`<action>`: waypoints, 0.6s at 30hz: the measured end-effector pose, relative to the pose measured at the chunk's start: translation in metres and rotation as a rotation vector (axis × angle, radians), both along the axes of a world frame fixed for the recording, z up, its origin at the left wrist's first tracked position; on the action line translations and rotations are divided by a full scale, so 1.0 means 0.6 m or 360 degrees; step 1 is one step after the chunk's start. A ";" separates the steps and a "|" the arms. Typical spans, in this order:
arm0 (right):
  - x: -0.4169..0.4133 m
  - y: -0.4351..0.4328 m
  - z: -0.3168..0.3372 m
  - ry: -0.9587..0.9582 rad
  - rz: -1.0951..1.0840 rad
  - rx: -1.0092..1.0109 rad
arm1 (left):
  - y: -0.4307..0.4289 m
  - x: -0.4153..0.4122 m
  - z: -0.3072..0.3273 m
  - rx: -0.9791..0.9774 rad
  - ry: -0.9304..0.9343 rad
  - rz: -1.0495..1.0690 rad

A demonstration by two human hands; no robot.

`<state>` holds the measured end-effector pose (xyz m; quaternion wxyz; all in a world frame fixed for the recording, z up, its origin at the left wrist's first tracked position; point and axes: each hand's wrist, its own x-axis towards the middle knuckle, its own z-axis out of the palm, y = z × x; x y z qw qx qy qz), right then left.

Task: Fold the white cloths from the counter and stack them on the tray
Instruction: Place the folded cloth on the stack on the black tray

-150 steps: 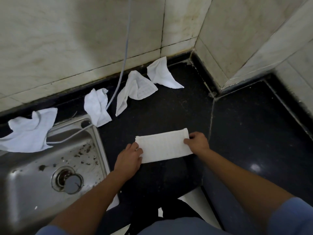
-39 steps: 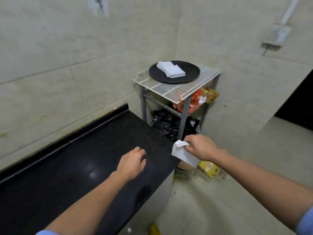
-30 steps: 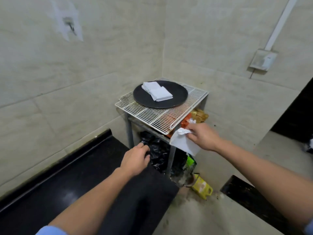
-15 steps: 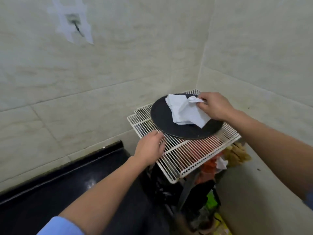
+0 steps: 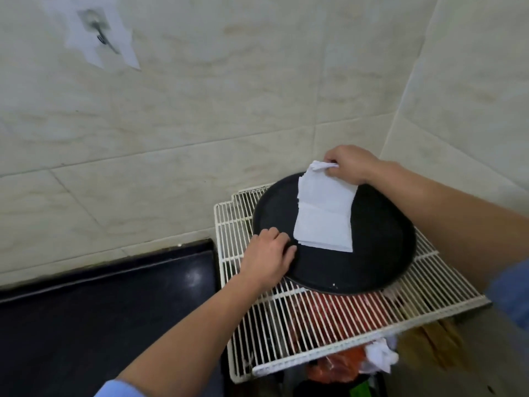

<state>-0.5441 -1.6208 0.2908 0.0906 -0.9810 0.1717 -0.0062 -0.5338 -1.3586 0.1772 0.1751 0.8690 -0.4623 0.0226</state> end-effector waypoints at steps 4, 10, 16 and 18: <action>0.059 -0.046 -0.039 0.0033 -0.0013 0.0035 | -0.001 -0.005 -0.015 0.0016 -0.0060 0.0045; 0.093 -0.075 -0.110 -0.0006 -0.0045 0.0116 | -0.005 -0.006 -0.027 0.0002 -0.0091 0.0103; 0.070 -0.048 -0.154 -0.0420 -0.0065 -0.0159 | -0.004 -0.006 -0.029 -0.0057 -0.0076 0.0090; 0.063 -0.033 -0.170 -0.0348 0.0039 -0.0116 | -0.004 -0.006 -0.030 -0.0067 -0.0089 0.0084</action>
